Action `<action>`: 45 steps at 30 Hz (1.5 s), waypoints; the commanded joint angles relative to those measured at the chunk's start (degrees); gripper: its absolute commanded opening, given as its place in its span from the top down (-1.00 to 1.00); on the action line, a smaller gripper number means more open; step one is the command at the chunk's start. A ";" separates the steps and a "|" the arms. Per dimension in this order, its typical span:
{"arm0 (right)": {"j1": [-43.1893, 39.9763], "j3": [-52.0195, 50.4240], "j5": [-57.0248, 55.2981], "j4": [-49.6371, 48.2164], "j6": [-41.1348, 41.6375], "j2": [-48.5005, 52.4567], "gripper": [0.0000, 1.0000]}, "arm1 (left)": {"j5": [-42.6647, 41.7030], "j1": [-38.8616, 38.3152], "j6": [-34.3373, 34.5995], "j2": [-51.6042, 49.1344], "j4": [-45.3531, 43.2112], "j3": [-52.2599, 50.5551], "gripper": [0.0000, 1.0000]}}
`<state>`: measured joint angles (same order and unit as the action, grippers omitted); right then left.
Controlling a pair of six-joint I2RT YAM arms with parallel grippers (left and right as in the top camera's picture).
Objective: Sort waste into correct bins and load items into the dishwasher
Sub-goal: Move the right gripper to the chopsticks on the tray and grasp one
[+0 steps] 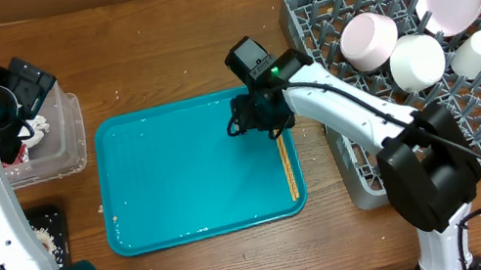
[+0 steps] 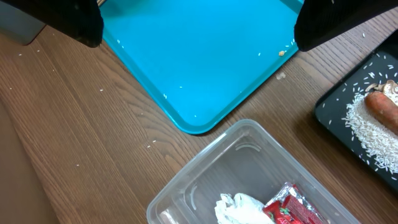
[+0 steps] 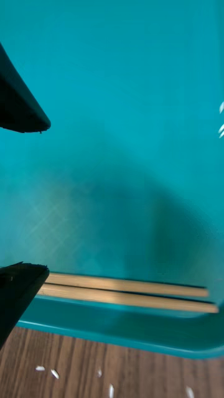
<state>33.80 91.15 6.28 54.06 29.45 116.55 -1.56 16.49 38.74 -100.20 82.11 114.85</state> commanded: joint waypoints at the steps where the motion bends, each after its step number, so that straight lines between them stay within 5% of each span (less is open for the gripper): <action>1: 0.26 -0.15 -0.72 -0.07 1.27 1.53 -0.38 | -0.39 -0.02 -1.07 -0.09 0.00 0.37 -1.00; 45: 1.92 -1.22 -8.39 -0.37 2.10 4.02 -0.37 | -0.39 -0.02 -1.07 -0.09 0.00 0.37 -0.99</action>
<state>35.64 90.28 -0.84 53.87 31.29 120.53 -1.56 16.47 38.74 -100.20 82.11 114.85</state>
